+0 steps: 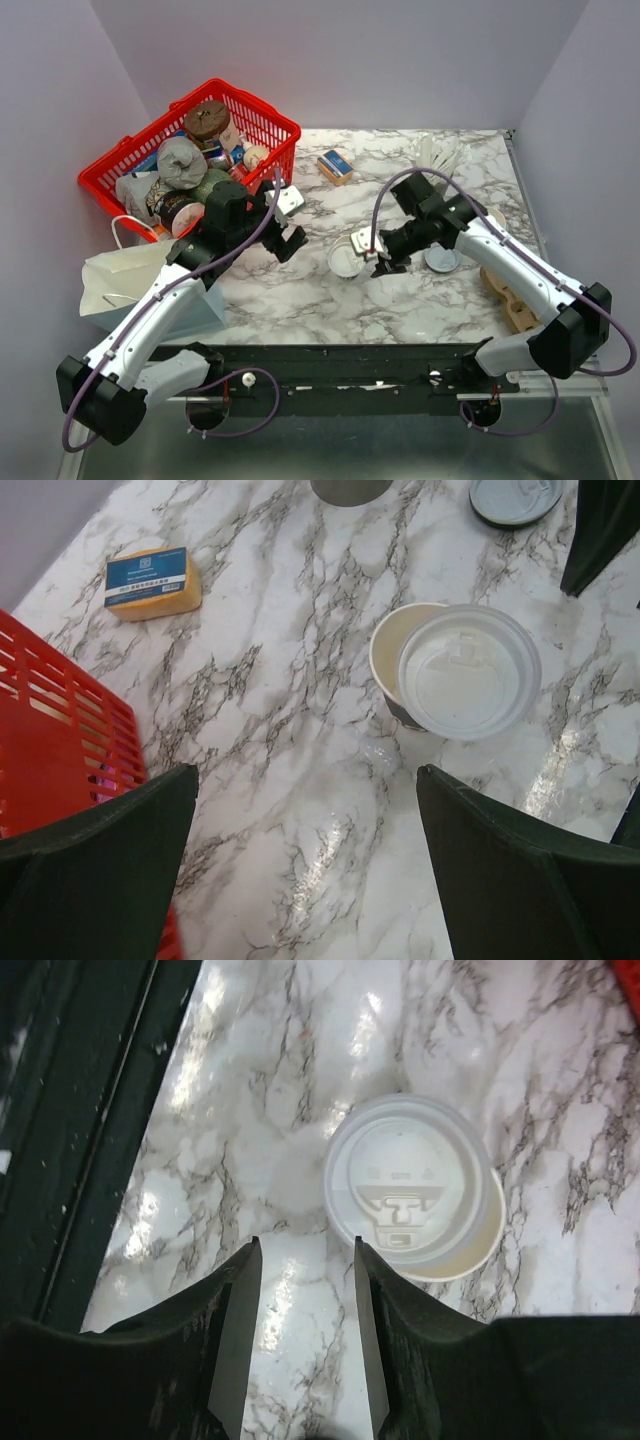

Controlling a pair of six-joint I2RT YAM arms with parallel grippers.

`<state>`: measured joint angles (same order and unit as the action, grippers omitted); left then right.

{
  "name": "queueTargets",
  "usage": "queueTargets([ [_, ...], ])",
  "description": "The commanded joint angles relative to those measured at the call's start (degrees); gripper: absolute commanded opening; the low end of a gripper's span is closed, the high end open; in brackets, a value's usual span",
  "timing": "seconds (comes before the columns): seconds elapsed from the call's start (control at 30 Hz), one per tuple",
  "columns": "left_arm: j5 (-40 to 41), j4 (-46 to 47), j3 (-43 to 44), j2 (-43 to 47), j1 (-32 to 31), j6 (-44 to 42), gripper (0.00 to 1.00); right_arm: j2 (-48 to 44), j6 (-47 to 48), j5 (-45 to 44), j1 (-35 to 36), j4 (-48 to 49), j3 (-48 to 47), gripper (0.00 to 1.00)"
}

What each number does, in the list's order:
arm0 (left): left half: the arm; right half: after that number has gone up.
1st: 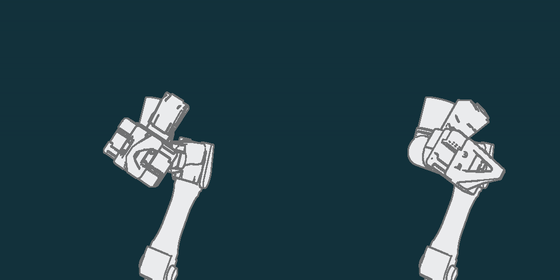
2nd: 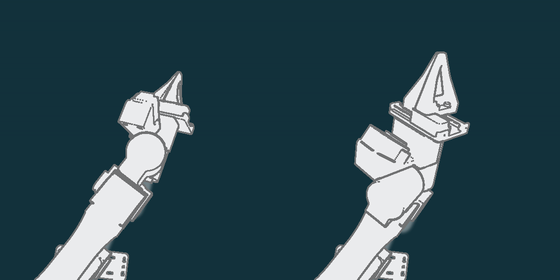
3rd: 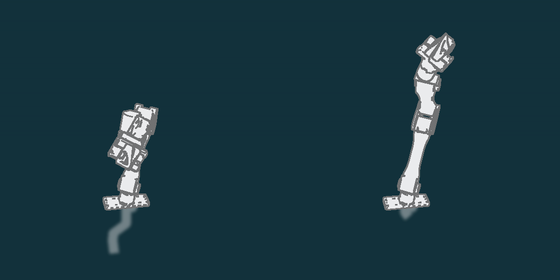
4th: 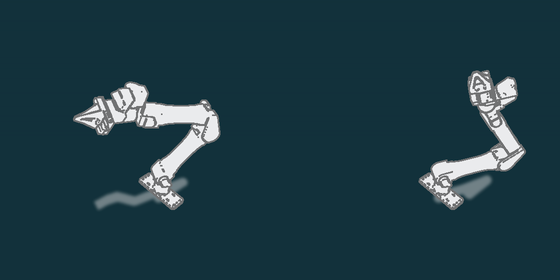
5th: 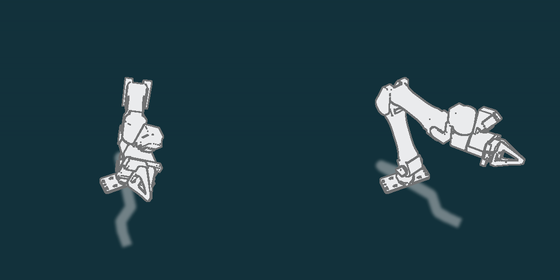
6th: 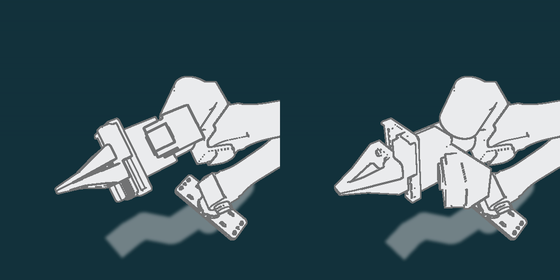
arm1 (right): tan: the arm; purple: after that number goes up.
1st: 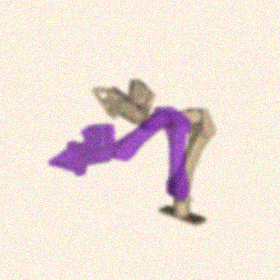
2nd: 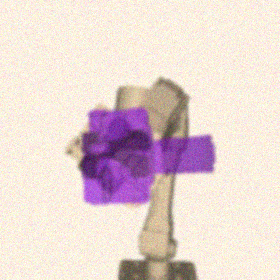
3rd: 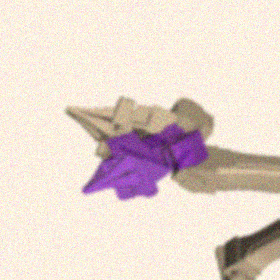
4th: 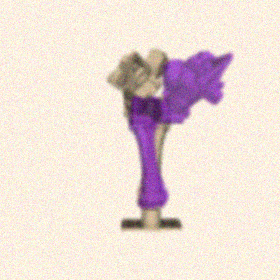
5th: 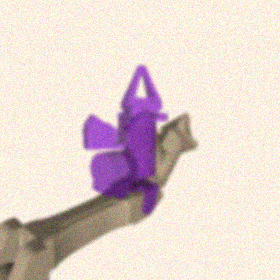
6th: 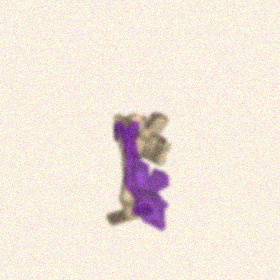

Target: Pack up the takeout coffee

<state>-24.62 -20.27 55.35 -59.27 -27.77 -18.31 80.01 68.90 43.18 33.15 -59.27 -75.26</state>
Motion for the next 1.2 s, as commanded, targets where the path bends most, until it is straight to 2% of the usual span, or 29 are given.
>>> queueTargets([
  [0.0, 2.4, 1.3, -0.9, 0.6, -0.2, 3.0, 0.98, -1.6, 10.7, -10.4, 3.9, 4.2, 4.2, 0.5],
  [0.37, 3.2, -0.2, -1.6, 3.2, 0.0, 3.5, 0.98, 2.1, 13.3, -15.2, 8.1, 10.0, 5.7, 0.5],
  [0.73, 3.4, -2.0, -0.5, 3.0, 0.4, 2.0, 0.98, 5.6, 16.9, -18.1, 9.4, 6.9, 5.2, 0.46],
  [0.83, 3.3, -1.8, -0.7, 2.9, 0.4, 2.0, 0.99, 6.3, 16.7, -18.5, 9.6, 7.0, 5.1, 0.43],
  [0.97, 3.3, -1.5, -0.8, 2.8, 0.3, 2.2, 0.98, 7.0, 16.6, -18.9, 9.7, 6.7, 4.7, 0.31],
  [1.17, 3.1, -1.6, -0.9, 2.7, 0.4, 2.2, 0.99, 8.6, 16.3, -19.3, 9.8, 5.3, 3.4, 0.2],
])
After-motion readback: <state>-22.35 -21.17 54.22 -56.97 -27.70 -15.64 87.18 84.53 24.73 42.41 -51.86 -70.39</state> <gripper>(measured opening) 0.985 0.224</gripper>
